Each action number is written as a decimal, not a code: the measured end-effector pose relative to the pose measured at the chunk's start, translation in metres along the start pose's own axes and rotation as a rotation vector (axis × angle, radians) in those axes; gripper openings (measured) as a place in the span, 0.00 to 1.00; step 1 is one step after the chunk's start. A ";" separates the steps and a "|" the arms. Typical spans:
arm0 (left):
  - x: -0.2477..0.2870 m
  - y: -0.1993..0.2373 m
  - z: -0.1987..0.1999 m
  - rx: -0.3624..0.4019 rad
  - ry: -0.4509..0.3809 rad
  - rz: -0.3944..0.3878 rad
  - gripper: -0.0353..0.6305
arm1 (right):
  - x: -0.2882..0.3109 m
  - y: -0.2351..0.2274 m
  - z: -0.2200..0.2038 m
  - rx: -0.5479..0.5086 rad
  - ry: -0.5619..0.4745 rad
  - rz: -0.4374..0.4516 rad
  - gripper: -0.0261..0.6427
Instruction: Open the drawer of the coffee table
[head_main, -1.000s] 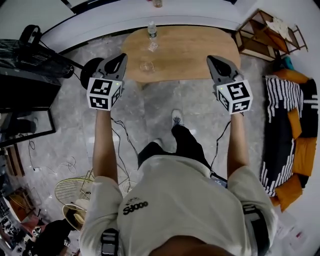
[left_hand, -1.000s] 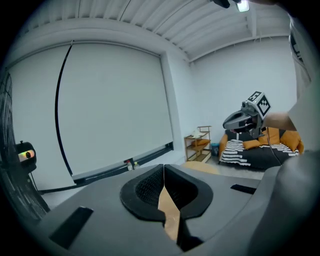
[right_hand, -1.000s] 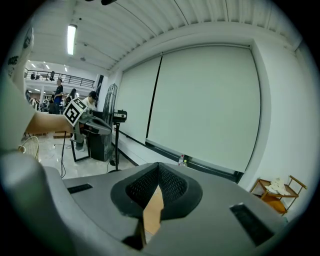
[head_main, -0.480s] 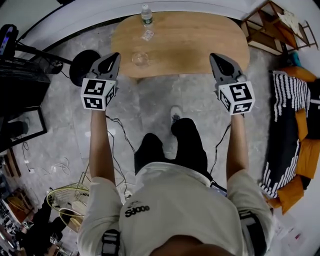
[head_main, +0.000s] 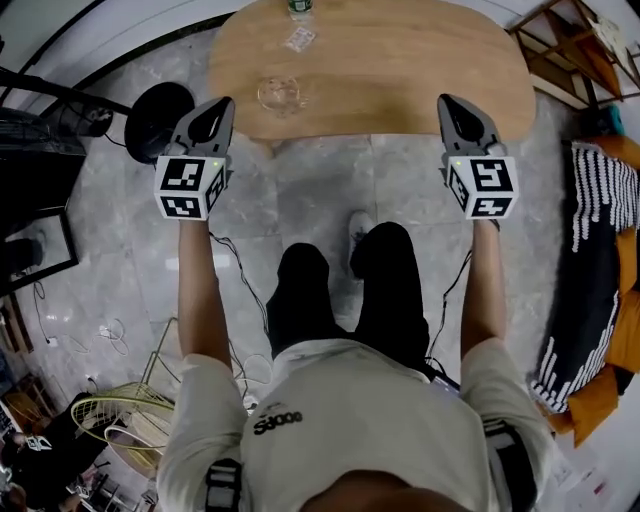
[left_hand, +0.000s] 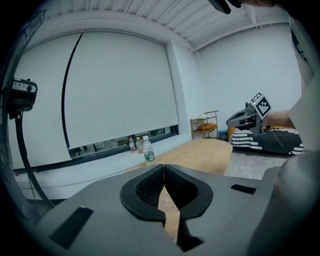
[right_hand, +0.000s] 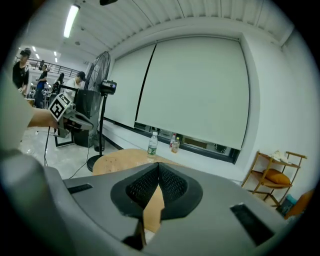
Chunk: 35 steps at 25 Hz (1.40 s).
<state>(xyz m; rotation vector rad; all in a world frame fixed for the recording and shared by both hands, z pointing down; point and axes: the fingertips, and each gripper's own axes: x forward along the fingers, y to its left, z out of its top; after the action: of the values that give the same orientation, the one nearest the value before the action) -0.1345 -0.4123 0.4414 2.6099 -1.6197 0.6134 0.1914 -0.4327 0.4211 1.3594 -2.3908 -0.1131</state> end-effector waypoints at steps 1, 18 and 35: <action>0.004 -0.003 -0.014 -0.001 0.002 -0.002 0.08 | 0.003 0.004 -0.013 0.024 -0.006 0.006 0.05; 0.031 -0.032 -0.167 -0.002 -0.097 0.030 0.08 | 0.034 0.051 -0.159 0.082 -0.044 -0.003 0.05; 0.028 -0.029 -0.247 -0.056 -0.074 -0.001 0.08 | 0.029 0.090 -0.207 0.104 -0.029 -0.056 0.05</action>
<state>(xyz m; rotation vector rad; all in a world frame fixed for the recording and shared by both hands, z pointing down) -0.1781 -0.3716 0.6843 2.6230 -1.6297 0.4692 0.1813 -0.3855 0.6436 1.4817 -2.4132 -0.0242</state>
